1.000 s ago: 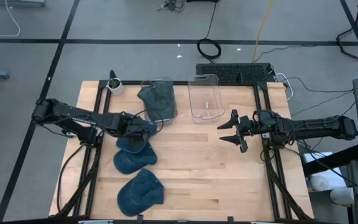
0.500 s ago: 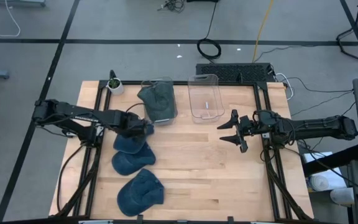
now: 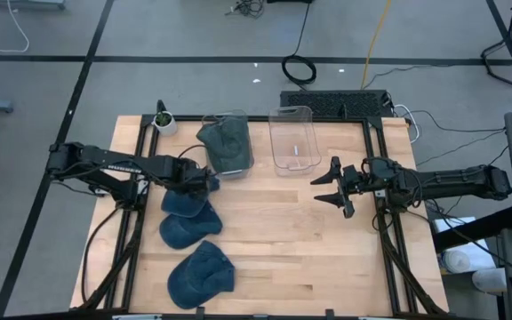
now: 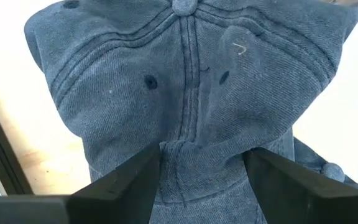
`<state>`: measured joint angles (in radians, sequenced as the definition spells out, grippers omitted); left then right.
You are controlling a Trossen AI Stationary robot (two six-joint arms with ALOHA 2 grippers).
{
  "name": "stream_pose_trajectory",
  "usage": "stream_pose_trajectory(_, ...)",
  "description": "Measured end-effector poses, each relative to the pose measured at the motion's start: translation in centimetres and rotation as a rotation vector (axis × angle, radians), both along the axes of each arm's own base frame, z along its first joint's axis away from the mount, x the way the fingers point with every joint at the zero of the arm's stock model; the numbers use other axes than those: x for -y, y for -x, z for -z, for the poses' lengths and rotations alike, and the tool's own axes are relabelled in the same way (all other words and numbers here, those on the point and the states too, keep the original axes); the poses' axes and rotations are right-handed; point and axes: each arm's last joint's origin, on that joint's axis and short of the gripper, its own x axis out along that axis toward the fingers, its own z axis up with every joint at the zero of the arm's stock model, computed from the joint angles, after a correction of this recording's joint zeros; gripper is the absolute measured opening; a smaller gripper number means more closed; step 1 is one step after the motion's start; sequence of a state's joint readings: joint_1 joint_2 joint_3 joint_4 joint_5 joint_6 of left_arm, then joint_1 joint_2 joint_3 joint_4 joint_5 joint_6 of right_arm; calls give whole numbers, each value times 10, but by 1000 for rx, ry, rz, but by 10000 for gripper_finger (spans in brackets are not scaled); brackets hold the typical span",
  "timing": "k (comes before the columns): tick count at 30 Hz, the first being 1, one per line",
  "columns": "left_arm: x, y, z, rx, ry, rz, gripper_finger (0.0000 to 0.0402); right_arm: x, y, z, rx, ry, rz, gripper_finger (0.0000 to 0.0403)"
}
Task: Pick & Place hat
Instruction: Put the top blue cap into the right transparent bin
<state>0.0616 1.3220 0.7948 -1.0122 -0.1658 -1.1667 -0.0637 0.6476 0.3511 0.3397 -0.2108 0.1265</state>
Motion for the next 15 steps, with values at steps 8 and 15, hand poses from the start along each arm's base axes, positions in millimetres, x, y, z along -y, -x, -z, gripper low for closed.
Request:
stream_pose_trajectory(8,0,0,0,-3,-6,16,241,0,0,0,0,0,0,210)
stream_pose_trajectory(15,0,0,0,-3,-19,14,171,0,0,0,0,0,0,210)
